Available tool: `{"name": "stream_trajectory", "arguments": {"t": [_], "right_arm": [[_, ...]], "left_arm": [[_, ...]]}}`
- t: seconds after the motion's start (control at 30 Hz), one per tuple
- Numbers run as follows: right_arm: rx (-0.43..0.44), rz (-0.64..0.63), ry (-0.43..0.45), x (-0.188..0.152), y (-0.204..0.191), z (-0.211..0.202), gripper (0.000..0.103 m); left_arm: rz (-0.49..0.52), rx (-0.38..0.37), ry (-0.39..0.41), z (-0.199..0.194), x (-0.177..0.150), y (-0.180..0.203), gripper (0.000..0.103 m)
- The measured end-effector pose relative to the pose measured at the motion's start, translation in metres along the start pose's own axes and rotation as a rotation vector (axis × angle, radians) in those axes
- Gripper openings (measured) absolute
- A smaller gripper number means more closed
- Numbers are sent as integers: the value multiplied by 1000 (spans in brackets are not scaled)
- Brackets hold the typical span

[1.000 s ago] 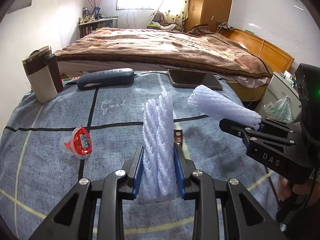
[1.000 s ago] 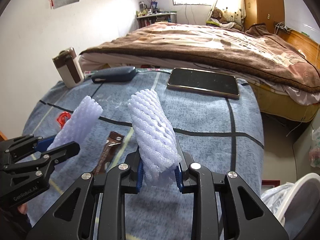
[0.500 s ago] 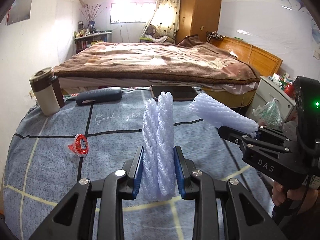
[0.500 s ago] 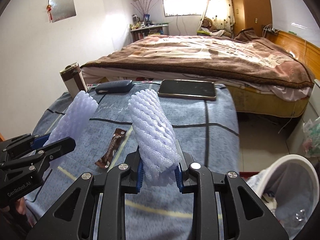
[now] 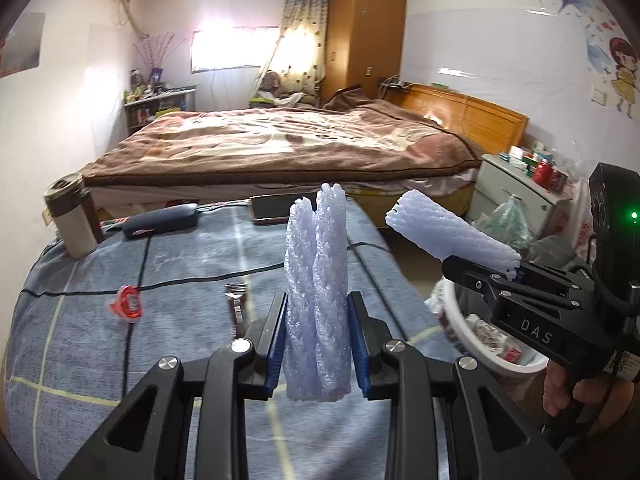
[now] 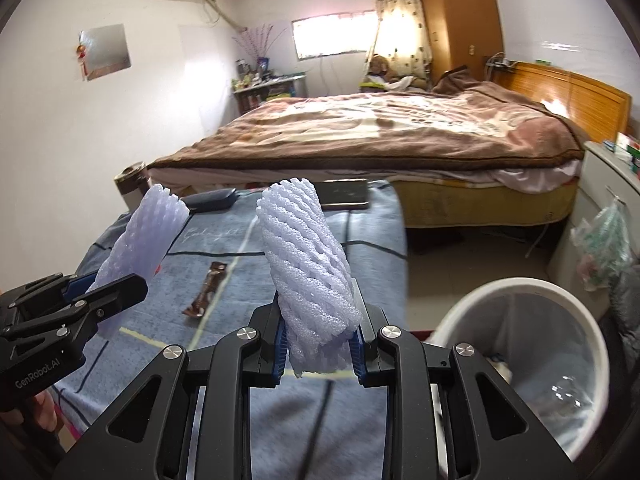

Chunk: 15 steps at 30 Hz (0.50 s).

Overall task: Collect trash
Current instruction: 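Carry both foam nets over the bin with both grippers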

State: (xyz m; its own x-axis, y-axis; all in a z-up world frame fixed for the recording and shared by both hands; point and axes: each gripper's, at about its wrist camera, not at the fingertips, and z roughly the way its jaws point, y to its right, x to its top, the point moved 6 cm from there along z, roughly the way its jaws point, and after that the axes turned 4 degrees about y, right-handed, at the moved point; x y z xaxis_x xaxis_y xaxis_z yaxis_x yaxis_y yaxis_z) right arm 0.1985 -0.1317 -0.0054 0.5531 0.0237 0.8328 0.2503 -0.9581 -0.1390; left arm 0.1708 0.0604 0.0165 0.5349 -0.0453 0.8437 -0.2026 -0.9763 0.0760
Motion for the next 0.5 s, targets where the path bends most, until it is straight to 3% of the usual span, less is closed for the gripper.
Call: {"name": "stream_trajectory", "arguments": {"t": [0.5], "right_arm": [[-145, 126, 48, -13, 72, -44, 28]], "left_arm": [[75, -139, -16, 13, -2, 96, 31]]}}
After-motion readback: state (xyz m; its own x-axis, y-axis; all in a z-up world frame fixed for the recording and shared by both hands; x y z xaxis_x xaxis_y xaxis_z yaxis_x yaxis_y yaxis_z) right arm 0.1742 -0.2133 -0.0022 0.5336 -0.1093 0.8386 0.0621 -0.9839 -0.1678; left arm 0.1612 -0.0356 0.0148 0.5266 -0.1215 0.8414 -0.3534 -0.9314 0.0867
